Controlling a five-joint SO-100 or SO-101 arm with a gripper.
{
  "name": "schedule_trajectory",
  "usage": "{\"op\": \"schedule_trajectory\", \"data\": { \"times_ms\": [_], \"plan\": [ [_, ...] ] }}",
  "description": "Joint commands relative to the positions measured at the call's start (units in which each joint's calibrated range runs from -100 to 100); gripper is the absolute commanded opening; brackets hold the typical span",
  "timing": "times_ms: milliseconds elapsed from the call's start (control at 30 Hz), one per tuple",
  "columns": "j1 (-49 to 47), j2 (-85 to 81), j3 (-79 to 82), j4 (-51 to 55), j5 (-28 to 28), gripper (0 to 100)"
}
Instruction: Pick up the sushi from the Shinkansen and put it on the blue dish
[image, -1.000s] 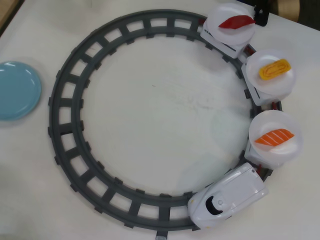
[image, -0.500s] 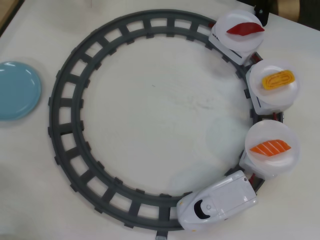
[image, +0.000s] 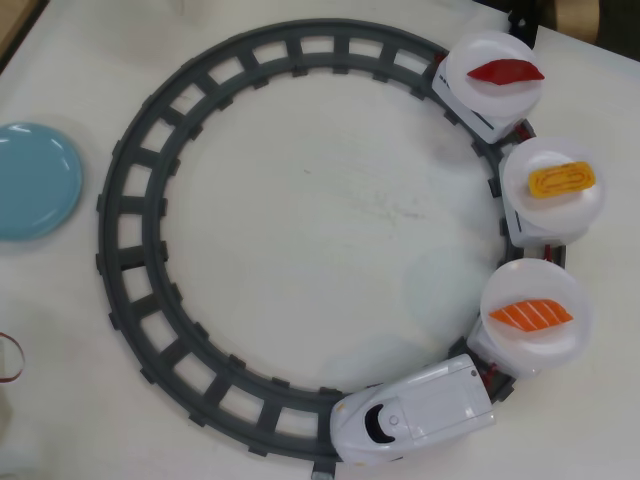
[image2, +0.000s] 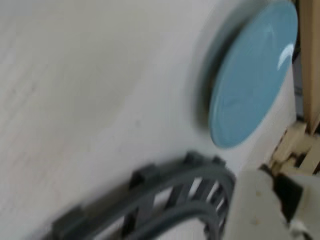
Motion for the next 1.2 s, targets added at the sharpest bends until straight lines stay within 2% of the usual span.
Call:
{"op": "schedule_trajectory", "data": {
  "times_ms": [0, 200, 733, 1067, 1167],
  "plan": [
    [2.96, 0.32, -5.64, 1.87, 1.11, 3],
    [9.12, 4.13, -8.89, 3.15, 2.89, 3],
    [19.07, 38.39, -28.9, 3.06, 2.68, 3],
    [19.16, 40.05, -29.09, 3.4, 1.47, 3],
    [20.48, 40.05, -30.8, 6.97, 1.74, 3]
  ]
}}
